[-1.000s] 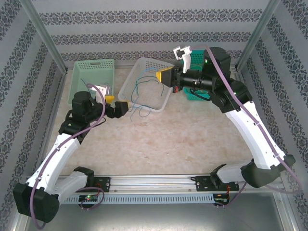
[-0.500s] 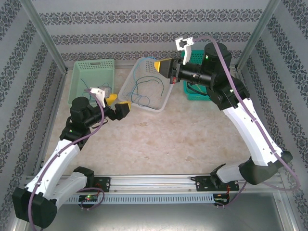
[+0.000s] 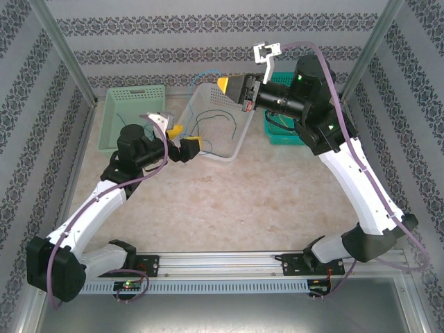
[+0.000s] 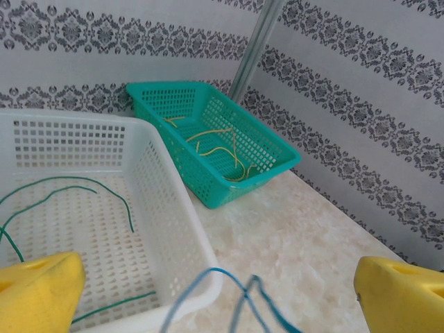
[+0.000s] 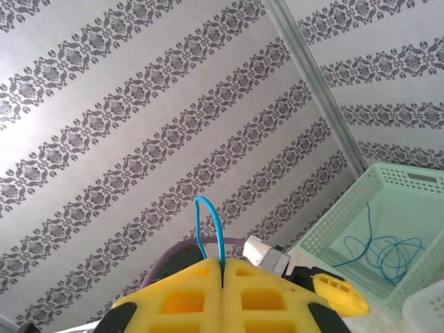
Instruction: Untangle the cables
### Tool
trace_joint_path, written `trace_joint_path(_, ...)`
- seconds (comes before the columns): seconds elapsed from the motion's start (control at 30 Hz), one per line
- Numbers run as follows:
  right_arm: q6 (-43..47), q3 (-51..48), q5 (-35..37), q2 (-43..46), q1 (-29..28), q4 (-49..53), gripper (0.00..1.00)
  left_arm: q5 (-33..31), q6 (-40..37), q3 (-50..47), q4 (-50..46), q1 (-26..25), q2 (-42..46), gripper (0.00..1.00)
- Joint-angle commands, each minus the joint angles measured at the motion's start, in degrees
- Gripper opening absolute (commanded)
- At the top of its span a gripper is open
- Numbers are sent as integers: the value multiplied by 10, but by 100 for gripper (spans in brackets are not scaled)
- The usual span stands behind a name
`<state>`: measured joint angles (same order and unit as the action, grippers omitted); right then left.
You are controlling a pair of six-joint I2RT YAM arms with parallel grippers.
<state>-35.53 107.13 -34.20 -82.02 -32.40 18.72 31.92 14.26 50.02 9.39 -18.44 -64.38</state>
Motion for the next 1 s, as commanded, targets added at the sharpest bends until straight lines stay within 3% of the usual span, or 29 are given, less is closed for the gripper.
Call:
trace_joint_path(0.0, -27, 20, -27, -6, -7, -40, 0, -25, -22, 18, 48, -9, -7, 100)
trace_joint_path(0.27, -58, 18, -36, -10, -7, -78, 0, 6, -34, 51, 71, -32, -56, 72)
trace_joint_path(0.53, -72, 17, -29, -7, 5, -100, 0, 17, -33, 63, 62, -59, -100, 33)
trace_joint_path(0.67, -75, 18, -18, 4, 39, -96, 0, 13, -53, 49, 16, -64, -100, 25)
trace_joint_path(0.97, -74, 26, -11, 14, 111, -69, 0, -5, -71, 8, -42, -64, -79, 24)
